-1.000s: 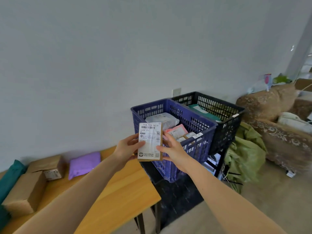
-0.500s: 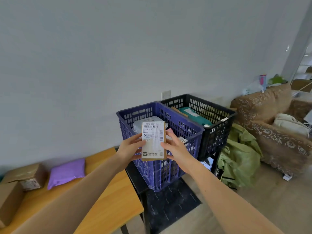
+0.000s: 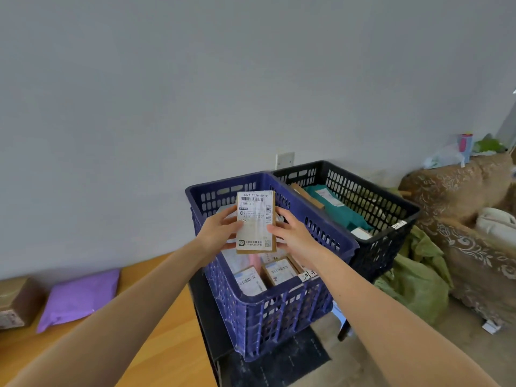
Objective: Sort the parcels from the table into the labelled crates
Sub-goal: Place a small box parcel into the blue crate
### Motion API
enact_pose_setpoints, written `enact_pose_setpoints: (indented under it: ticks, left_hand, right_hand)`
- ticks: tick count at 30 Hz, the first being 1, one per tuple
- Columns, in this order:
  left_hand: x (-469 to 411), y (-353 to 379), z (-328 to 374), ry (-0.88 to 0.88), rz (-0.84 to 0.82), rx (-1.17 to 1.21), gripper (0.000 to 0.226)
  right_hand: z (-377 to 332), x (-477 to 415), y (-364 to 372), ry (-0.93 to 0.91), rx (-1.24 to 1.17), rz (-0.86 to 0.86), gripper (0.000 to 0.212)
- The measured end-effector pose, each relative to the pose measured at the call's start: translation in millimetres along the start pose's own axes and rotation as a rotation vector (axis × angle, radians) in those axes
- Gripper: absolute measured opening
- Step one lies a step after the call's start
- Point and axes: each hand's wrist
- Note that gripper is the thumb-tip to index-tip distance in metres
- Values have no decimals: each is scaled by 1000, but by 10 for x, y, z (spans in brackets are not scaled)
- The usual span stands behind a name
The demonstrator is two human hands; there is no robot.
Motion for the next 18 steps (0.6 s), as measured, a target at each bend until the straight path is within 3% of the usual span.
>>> enact_pose_setpoints:
  ticks: [12, 18]
  left_hand:
    - [-1008, 46, -339, -167, 119, -221, 51]
    - [-1202, 125, -518, -224, 173, -348, 54]
  right_hand:
    - [510, -1104, -127, 179, 62, -118, 47]
    - [777, -1408, -157, 248, 38, -272, 54]
Point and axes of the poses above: each hand's wrist, its own x-axis away from the middle knuckle, its own y-axis out of the palm, z = x × y, and after that the axes turned 5 degrees about x, right-handed
